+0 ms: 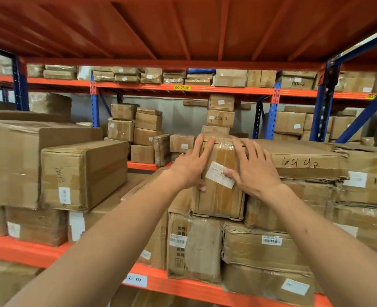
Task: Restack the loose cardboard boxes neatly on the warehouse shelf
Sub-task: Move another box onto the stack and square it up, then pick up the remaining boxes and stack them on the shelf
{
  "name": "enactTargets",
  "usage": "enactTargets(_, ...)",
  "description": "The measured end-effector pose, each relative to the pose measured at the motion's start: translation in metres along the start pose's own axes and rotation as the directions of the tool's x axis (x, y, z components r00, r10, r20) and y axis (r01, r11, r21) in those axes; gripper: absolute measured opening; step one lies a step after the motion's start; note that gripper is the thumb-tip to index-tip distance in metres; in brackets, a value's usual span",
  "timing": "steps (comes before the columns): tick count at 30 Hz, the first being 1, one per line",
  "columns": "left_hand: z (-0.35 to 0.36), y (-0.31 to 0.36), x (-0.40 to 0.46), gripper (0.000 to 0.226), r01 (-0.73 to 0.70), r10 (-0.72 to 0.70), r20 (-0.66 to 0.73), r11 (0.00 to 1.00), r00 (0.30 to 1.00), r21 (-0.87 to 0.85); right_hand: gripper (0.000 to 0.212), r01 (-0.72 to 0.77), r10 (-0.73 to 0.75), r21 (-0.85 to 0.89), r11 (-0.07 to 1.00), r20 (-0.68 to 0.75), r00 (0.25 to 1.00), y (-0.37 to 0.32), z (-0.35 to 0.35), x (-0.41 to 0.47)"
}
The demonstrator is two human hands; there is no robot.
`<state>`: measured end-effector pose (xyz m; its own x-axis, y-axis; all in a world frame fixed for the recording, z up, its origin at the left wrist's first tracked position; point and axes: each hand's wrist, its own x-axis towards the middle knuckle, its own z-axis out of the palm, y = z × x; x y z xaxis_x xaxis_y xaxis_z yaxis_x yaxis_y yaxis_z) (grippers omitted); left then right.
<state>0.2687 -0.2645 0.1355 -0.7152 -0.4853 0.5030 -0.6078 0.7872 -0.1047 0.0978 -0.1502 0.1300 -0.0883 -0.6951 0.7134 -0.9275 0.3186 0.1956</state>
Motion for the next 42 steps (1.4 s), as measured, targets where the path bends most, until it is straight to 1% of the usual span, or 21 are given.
enactTargets(2,0.003,0.001,-0.012,0.148,-0.016,0.018,-0.035,0.998,0.999,0.061,0.092,-0.028,0.028,0.000,1.000,0.059,0.998,-0.001,-0.007,0.002)
enactTargets(4,0.009,-0.010,-0.028,0.142,-0.033,0.037,-0.062,0.997,0.997,0.066,0.095,-0.070,0.069,0.006,0.997,0.128,0.989,-0.004,-0.013,0.006)
enactTargets(5,0.012,-0.021,-0.037,0.140,-0.009,0.013,-0.076,0.999,0.997,0.053,0.094,-0.090,0.087,0.019,0.996,0.136,0.987,-0.007,-0.015,0.008)
enactTargets(6,0.015,-0.036,-0.046,0.138,0.043,-0.040,-0.092,0.999,0.995,0.029,0.091,-0.103,0.098,0.038,0.994,0.115,0.989,-0.012,-0.015,0.011)
enactTargets(8,0.019,-0.072,-0.064,0.138,0.210,-0.213,-0.108,0.977,0.971,-0.035,0.085,-0.076,0.076,0.084,0.994,0.007,0.997,-0.031,-0.015,0.019)
enactTargets(10,0.023,-0.113,-0.085,0.140,0.393,-0.404,-0.115,0.913,0.908,-0.109,0.080,0.002,0.008,0.125,0.992,-0.075,0.997,-0.061,-0.013,0.033)
enactTargets(13,0.028,-0.176,-0.118,0.143,0.585,-0.618,-0.096,0.775,0.780,-0.238,0.077,0.122,-0.115,0.146,0.982,-0.052,0.992,-0.121,-0.002,0.062)
enactTargets(17,0.043,-0.251,-0.166,0.148,0.719,-0.766,-0.005,0.606,0.643,-0.340,0.075,0.211,-0.219,0.217,0.953,0.017,0.975,-0.219,0.028,0.096)
enactTargets(19,0.056,-0.280,-0.186,0.153,0.759,-0.812,0.066,0.510,0.581,-0.405,0.075,0.248,-0.274,0.256,0.934,0.070,0.959,-0.270,0.046,0.112)
enactTargets(20,0.063,-0.292,-0.195,0.155,0.772,-0.822,0.099,0.476,0.560,-0.422,0.076,0.263,-0.300,0.275,0.925,0.100,0.949,-0.295,0.054,0.120)
enactTargets(23,0.086,-0.321,-0.210,0.158,0.794,-0.824,0.148,0.454,0.547,-0.405,0.081,0.287,-0.354,0.317,0.904,0.176,0.919,-0.366,0.078,0.141)
enactTargets(26,0.101,-0.333,-0.213,0.156,0.765,-0.786,0.180,0.476,0.591,-0.433,0.087,0.339,-0.406,0.310,0.888,0.186,0.894,-0.409,0.089,0.158)
enactTargets(28,0.113,-0.341,-0.212,0.153,0.737,-0.755,0.189,0.497,0.627,-0.458,0.090,0.391,-0.452,0.286,0.875,0.190,0.872,-0.434,0.097,0.174)
enactTargets(30,0.126,-0.346,-0.212,0.150,0.721,-0.739,0.183,0.520,0.648,-0.458,0.093,0.421,-0.486,0.295,0.858,0.201,0.851,-0.451,0.104,0.187)
enactTargets(31,0.132,-0.348,-0.212,0.148,0.715,-0.739,0.168,0.528,0.653,-0.458,0.093,0.423,-0.493,0.310,0.852,0.196,0.848,-0.457,0.107,0.192)
enactTargets(33,0.140,-0.352,-0.213,0.142,0.692,-0.740,0.116,0.547,0.663,-0.471,0.090,0.415,-0.478,0.320,0.852,0.147,0.866,-0.461,0.112,0.195)
enactTargets(35,0.147,-0.356,-0.216,0.136,0.647,-0.728,0.042,0.579,0.684,-0.496,0.086,0.396,-0.437,0.301,0.867,0.082,0.896,-0.455,0.117,0.190)
enactTargets(37,0.153,-0.355,-0.219,0.134,0.581,-0.720,-0.051,0.598,0.692,-0.552,0.087,0.342,-0.379,0.330,0.880,0.056,0.923,-0.444,0.123,0.179)
enactTargets(39,0.154,-0.353,-0.219,0.132,0.510,-0.746,-0.117,0.553,0.656,-0.659,0.090,0.295,-0.338,0.361,0.885,0.061,0.939,-0.431,0.125,0.172)
enactTargets(42,0.144,-0.355,-0.205,0.135,0.486,-0.806,-0.139,0.473,0.575,-0.735,0.099,0.275,-0.331,0.359,0.892,0.105,0.938,-0.418,0.115,0.178)
